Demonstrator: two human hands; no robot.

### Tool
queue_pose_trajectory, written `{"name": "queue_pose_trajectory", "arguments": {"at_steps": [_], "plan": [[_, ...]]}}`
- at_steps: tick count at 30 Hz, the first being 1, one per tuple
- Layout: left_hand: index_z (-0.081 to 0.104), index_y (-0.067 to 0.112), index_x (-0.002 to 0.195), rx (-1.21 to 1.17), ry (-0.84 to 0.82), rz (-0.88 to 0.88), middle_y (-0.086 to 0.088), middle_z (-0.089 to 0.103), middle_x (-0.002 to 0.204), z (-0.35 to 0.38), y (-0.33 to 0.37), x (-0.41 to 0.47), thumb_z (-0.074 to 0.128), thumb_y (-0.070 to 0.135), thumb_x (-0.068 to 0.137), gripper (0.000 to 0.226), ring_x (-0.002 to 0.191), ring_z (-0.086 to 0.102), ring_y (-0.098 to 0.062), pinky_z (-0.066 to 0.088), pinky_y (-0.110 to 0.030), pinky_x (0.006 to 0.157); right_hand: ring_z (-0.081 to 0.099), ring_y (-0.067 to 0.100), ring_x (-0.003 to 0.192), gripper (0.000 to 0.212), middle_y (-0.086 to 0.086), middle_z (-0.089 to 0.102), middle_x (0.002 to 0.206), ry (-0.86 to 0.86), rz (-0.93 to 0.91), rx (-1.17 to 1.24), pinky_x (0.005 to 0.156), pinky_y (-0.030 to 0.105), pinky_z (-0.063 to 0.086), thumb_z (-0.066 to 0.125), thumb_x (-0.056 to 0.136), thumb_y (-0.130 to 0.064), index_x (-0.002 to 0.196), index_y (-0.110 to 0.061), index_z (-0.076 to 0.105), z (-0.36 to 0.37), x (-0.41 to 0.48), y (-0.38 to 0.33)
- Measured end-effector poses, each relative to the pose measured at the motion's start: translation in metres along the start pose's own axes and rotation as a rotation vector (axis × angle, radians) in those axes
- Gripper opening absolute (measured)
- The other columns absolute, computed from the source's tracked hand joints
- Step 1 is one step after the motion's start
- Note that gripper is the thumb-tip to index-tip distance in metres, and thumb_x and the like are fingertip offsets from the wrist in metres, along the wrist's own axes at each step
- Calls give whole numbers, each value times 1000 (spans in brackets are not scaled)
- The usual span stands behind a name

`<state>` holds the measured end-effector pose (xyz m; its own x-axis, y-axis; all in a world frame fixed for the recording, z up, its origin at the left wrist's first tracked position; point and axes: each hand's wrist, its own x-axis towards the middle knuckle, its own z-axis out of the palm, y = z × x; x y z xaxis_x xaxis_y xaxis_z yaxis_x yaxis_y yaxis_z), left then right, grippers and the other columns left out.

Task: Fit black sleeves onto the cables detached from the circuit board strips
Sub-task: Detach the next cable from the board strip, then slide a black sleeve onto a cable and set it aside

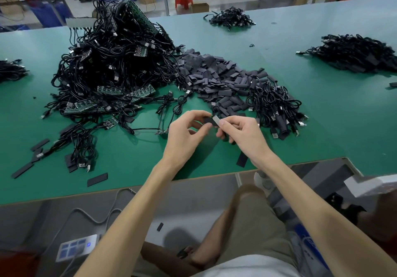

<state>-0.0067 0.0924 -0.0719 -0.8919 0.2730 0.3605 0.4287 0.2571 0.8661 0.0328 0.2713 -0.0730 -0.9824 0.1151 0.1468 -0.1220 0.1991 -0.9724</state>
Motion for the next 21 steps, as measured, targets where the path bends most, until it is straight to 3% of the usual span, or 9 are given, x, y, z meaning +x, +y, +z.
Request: {"name": "queue_pose_trajectory", "arguments": {"at_steps": [6,14,17,21], "plan": [[71,5,108,-347,-104,-149,-13,66,84,-10,-2,0,79,8,86,23,66,61,-19,53,-27,66,65,5,66,19,1,75,73,-91,-12,-5,58,11,44,63,102,-21,98,-8,76,0,-1,-1],[70,3,112,-442,-150,-101,-22,56,86,-11,0,0,78,3,85,28,64,59,-22,53,-28,70,66,5,68,19,-1,75,72,-147,-33,-20,63,10,44,58,104,-16,97,-9,75,1,-3,-3],[69,-3,106,-482,-93,-95,-13,69,86,-12,0,-1,75,3,88,20,69,63,-22,54,-30,67,65,11,70,18,1,74,74,-171,-48,-23,70,17,49,59,103,-14,97,-7,75,1,-3,-4],[70,-3,106,-552,-20,-126,-21,74,103,-15,-2,-1,73,8,90,20,86,70,-25,58,-33,72,64,11,69,19,1,71,72,-182,-52,-10,70,18,50,58,103,-11,96,-3,74,0,-3,-4]]}}
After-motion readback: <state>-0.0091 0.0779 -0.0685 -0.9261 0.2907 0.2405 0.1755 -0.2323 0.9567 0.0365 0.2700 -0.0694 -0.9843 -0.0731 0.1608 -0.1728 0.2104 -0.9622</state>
